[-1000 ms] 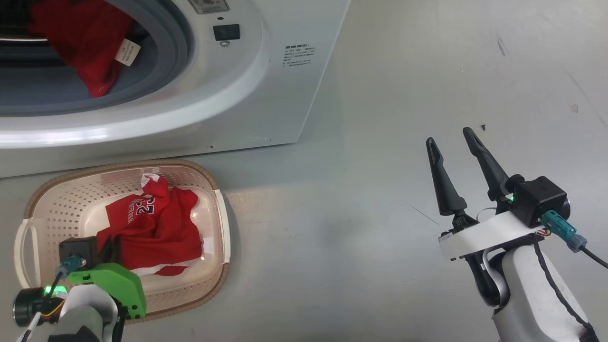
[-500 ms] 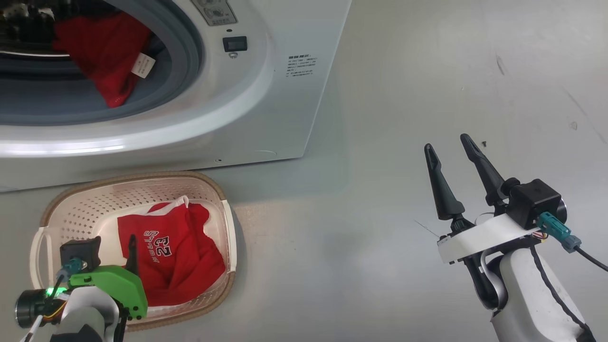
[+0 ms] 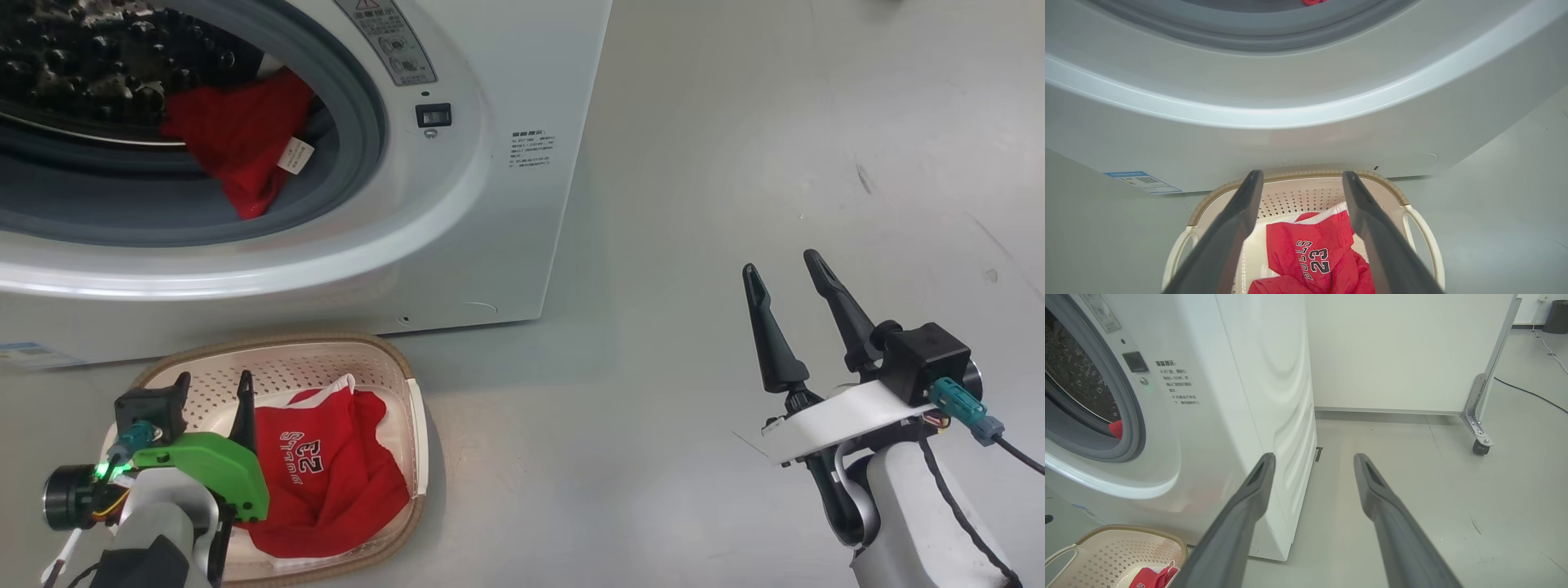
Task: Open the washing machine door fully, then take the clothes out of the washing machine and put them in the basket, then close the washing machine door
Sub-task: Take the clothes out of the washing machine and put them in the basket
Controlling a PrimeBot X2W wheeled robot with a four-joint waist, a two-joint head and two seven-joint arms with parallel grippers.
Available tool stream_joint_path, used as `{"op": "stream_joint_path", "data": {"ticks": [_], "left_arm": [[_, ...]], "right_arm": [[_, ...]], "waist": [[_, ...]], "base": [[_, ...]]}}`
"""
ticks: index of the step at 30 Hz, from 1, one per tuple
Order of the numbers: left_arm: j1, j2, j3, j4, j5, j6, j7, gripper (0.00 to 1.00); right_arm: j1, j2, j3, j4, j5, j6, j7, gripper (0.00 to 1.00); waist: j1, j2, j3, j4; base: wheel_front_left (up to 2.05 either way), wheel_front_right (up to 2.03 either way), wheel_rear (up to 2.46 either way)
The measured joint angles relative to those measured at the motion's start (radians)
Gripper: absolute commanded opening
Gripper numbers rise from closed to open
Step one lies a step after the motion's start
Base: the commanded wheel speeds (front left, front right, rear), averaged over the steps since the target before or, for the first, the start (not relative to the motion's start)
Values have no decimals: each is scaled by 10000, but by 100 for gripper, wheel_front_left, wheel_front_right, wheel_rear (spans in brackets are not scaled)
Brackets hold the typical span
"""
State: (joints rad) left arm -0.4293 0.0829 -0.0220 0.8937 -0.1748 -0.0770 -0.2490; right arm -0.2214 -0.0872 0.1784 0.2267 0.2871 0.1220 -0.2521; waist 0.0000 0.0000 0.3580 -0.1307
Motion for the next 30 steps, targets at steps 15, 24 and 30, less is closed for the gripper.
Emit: {"op": "stream_joint_path", "data": {"ticks": [15,24,30], "left_arm": [[246,-194,-40,-1317,-31,-192,-4,100],[902,-290,-146,-2280,-31,-249,-19,100],[1178,-324,-337,-2790,-27,-265,-19,100]], "right_arm": [[639,33,-178,169,21,0,0,100],[983,58,-207,184,21,0,0,100],[1089,71,-236,163,23,0,0,100]], "waist": [[0,0,-1285,317],[0,0,-1909,436],[0,0,-2014,453]], "base": [[0,0,0],[0,0,0],[0,0,0]]}}
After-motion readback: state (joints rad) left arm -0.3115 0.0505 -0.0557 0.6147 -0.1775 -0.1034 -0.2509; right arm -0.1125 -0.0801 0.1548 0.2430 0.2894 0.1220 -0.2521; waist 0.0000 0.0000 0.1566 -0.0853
